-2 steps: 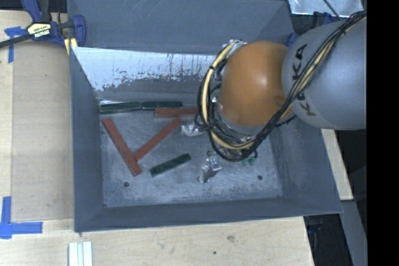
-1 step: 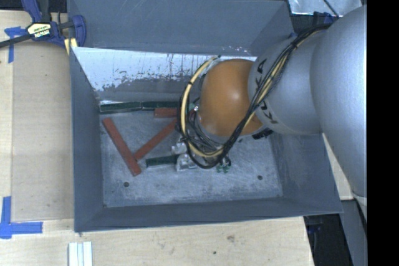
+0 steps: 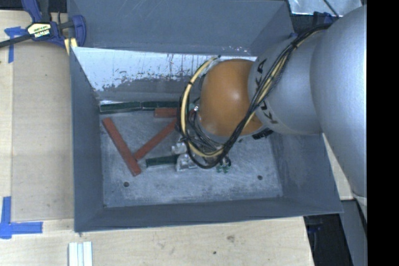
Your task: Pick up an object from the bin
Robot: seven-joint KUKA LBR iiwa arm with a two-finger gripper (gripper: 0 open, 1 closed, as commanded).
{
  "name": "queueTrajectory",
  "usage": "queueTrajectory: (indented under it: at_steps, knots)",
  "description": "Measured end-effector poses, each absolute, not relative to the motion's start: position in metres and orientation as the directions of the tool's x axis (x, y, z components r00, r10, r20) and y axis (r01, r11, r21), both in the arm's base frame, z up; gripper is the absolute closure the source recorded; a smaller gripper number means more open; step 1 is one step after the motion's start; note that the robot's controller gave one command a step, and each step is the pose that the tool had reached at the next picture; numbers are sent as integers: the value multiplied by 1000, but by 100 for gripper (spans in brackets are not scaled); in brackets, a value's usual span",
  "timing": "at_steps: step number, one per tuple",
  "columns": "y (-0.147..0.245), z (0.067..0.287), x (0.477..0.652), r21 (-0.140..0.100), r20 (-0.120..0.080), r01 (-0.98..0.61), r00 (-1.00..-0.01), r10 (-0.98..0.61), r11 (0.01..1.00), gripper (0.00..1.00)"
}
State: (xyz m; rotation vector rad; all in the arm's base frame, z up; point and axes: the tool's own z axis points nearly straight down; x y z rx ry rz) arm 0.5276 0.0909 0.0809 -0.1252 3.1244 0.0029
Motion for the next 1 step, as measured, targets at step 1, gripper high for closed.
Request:
queueTrajectory:
  at_steps: [1]
  knots:
    - [63, 219, 521, 0, -4, -100, -995, -100, 995, 100]
